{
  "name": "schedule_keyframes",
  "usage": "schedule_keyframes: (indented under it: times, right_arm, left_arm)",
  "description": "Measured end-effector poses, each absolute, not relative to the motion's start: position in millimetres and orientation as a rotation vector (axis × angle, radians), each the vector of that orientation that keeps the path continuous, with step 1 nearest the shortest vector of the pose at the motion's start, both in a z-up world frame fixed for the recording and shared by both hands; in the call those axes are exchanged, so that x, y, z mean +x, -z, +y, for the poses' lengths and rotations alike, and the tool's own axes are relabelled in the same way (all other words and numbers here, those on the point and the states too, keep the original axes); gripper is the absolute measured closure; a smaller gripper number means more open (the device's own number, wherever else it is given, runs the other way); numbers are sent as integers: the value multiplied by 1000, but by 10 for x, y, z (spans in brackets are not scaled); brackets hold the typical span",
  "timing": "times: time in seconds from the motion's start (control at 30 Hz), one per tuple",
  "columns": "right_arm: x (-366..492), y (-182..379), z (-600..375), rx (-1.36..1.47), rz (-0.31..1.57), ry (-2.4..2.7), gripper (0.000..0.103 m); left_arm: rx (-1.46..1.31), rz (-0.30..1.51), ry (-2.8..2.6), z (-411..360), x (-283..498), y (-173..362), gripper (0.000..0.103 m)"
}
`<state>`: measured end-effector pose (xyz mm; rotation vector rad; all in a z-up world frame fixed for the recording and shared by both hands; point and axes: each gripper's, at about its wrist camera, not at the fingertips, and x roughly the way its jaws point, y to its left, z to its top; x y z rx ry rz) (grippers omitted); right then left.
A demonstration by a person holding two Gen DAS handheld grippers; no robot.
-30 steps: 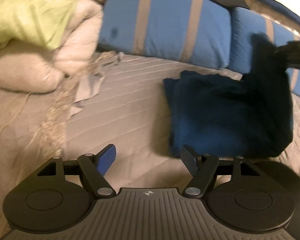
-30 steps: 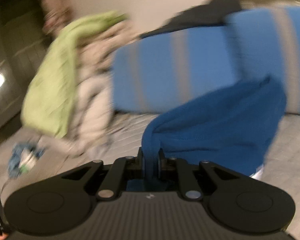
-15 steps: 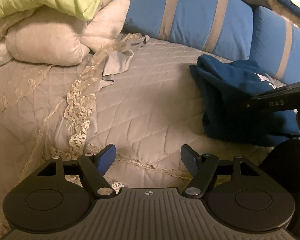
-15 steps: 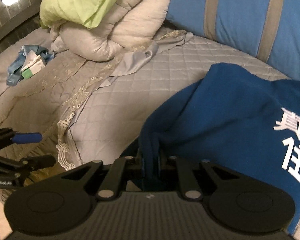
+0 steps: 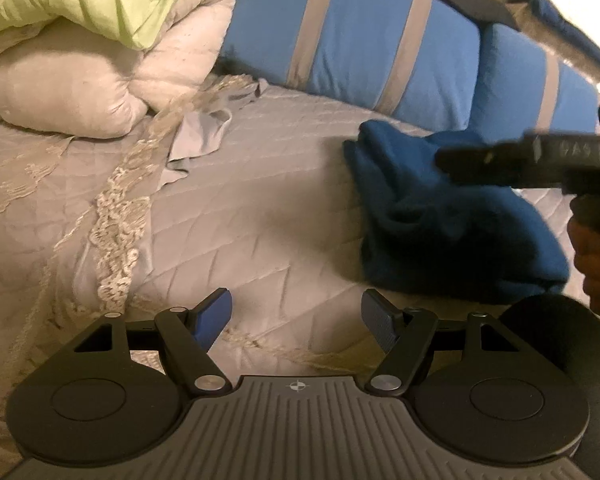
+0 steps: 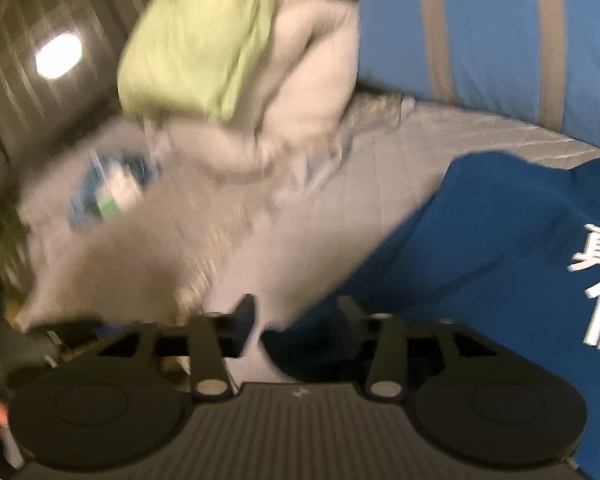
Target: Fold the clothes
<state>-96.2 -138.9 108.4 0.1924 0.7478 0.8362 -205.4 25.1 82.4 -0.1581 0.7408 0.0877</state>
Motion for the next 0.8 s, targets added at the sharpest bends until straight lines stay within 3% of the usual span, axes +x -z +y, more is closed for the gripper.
schedule_keyframes:
  times: [0.2, 0.43, 0.57, 0.8]
  right_arm:
    - [-889, -1169, -2003, 284, 635, -679, 17]
    - [-711, -852, -2726, 347, 603, -448, 4]
    - [-636, -627, -2940, 386, 642, -386, 4]
    - [-571, -635, -2980, 389, 641, -342, 0]
  left_arm:
    - [-235, 679, 2, 257, -2016, -897, 32]
    - [-348, 672, 94, 231, -1730, -950, 32]
    - [-321, 675, 118, 172, -1471, -959, 26]
    - [-266, 772, 119, 104, -905, -837, 25]
